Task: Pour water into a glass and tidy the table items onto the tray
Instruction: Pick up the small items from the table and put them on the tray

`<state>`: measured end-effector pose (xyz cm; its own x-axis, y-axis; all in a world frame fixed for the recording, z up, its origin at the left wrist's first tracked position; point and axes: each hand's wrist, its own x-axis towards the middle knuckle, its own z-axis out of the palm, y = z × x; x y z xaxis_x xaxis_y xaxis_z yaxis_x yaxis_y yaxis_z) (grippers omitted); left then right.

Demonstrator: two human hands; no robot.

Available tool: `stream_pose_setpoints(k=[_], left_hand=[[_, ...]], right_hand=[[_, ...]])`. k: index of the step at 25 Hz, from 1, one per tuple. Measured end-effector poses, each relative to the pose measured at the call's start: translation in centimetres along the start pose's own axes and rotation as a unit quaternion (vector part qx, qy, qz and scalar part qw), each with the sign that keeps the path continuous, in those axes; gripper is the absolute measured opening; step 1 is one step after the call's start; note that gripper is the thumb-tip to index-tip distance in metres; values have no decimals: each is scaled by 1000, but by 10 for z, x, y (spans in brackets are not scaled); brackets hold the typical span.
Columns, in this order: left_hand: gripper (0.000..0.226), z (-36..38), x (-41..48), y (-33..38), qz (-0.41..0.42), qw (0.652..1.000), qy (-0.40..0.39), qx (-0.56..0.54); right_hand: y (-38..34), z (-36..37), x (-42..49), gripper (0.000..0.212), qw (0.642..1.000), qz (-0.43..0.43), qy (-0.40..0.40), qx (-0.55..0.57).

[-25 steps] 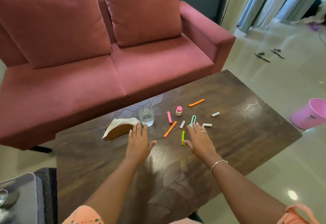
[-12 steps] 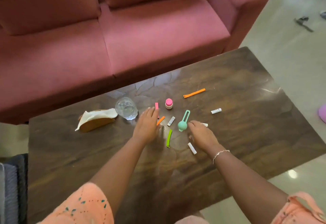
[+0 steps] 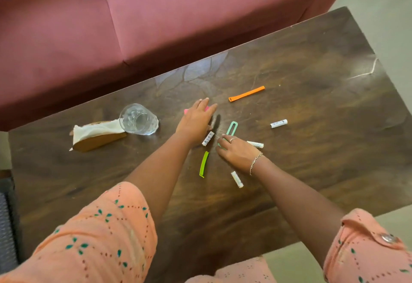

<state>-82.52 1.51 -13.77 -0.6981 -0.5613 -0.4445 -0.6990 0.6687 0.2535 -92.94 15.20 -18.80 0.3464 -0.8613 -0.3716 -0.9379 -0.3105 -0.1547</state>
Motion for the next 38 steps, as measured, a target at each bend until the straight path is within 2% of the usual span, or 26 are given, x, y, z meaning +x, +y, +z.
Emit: stream_pose_setpoints(k=[2, 4, 6, 9, 11, 13, 16, 19, 22, 29, 34, 38], left_hand=[[63, 1, 11, 3, -6, 1000, 4, 2], [47, 3, 15, 5, -10, 1000, 17, 12], [33, 3, 17, 6, -16, 999, 30, 21], [33, 5, 9, 6, -31, 998, 54, 7], [36, 7, -3, 4, -49, 995, 80, -22], [30, 8, -25, 0, -64, 989, 115, -72], [14, 10, -73, -16, -84, 967, 178, -162], [17, 18, -131, -41, -125, 942, 217, -223], [20, 27, -192, -80, -154, 924, 262, -232], [25, 45, -350, -196, -245, 886, 315, -236], [29, 62, -462, -283, -349, 834, 363, -226], [20, 79, -530, -337, -423, 790, 388, -216]], right_hand=[[4, 8, 3, 16, 1000, -11, 6, -26], [6, 9, 3, 9, 999, -30, 18, -36], [8, 10, 1, 17, 998, -45, 16, -39], [7, 11, -3, 20, 997, -41, 46, -45], [4, 6, -5, 19, 996, -41, 76, -35], [-4, -2, -11, 9, 994, -37, 101, -26], [-25, -17, -14, 22, 991, -35, 125, -35], [-57, -23, -7, 22, 989, -39, 130, -56], [-107, -33, 10, 22, 990, -49, 122, -48], [-270, -78, 76, 30, 965, -140, 218, -45], [-390, -102, 145, 27, 948, -216, 232, -16], [-474, -119, 197, 29, 925, -292, 242, -24]])
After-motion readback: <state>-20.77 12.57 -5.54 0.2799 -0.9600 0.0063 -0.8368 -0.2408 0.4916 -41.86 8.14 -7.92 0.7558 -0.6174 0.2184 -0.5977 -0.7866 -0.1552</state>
